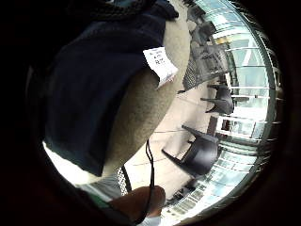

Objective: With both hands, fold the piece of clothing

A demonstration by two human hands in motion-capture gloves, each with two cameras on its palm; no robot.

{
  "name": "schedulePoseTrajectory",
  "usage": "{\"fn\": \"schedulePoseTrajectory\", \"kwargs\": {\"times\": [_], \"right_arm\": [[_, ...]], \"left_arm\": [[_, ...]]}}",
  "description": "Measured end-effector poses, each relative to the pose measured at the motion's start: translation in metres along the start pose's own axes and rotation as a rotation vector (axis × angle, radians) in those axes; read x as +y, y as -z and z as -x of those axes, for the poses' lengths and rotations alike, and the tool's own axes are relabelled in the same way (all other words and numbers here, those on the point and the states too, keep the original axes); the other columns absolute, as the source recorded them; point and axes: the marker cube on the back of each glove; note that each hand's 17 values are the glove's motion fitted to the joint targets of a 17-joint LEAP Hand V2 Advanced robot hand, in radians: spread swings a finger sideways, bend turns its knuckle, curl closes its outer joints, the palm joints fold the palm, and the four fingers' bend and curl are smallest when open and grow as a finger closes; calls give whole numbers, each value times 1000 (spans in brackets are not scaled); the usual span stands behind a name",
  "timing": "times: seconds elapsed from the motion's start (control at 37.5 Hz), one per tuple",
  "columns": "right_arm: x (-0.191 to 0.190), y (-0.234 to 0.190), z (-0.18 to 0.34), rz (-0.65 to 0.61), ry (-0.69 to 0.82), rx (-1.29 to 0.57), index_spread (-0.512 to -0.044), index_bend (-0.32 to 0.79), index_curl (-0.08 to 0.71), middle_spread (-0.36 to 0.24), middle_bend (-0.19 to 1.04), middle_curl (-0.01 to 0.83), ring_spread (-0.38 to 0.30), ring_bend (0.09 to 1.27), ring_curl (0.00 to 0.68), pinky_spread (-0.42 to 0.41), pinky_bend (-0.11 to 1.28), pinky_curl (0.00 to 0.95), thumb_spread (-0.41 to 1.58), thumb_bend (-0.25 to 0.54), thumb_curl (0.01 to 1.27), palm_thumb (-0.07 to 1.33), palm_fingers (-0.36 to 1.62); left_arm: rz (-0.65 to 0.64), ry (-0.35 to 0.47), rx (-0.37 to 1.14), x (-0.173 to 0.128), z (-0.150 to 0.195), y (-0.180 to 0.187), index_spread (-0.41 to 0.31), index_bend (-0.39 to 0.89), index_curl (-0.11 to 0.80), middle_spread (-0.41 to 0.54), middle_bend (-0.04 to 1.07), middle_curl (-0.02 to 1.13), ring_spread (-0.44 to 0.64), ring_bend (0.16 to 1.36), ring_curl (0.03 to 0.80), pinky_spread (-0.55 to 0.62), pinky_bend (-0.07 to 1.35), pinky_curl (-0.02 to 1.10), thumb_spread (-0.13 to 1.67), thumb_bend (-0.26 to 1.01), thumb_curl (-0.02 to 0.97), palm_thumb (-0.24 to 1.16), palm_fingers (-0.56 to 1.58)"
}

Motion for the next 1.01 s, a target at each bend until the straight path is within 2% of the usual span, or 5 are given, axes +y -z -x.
{"fn": "schedulePoseTrajectory", "kwargs": {"times": [0.13, 0.29, 0.64, 0.85, 1.01], "right_arm": [[30, 22, -3, 82, -22, 8, -366, 98, 198, 21, 195, 293, 174, 311, 221, 250, 632, 353, 1128, -1, 233, 345, 62], [28, 18, 3, 84, 32, -107, -362, 111, 193, 11, 190, 300, 163, 356, 238, 235, 680, 364, 1136, 4, 253, 415, 130], [-58, -39, -9, -347, 121, 28, -356, 273, 302, -178, 272, 351, -141, 446, 274, 30, 466, 298, 1273, 194, 338, 821, 915], [-3, -2, -15, 40, 320, 59, -324, 152, 336, -230, 423, 427, -246, 606, 373, -214, 476, 340, 1255, 206, 339, 909, 1373], [-6, 61, -21, 228, 439, 21, -317, 150, 349, -239, 469, 454, -250, 695, 417, -290, 489, 356, 1257, 199, 330, 939, 1391]], "left_arm": [[193, -32, 101, 1, -3, -37, -25, 114, 182, 65, 209, 343, 260, 675, 285, 379, 513, 342, 1161, -4, 288, 351, 274], [143, -26, 40, -5, -3, -41, -12, 142, 201, 66, 198, 347, 254, 669, 285, 374, 496, 342, 1169, -5, 301, 387, 295], [-88, -30, -169, 3, -4, -13, -213, 344, 340, -192, 248, 371, -149, 620, 281, 110, 228, 287, 1250, 85, 354, 635, 953], [195, -190, 65, 39, 5, 9, -295, 275, 373, -310, 428, 466, -319, 698, 362, -106, 178, 317, 1253, 82, 367, 698, 1276], [350, -299, 128, 33, 12, 56, -316, 239, 394, -337, 472, 499, -367, 790, 408, -189, 180, 335, 1280, 81, 362, 730, 1294]]}}
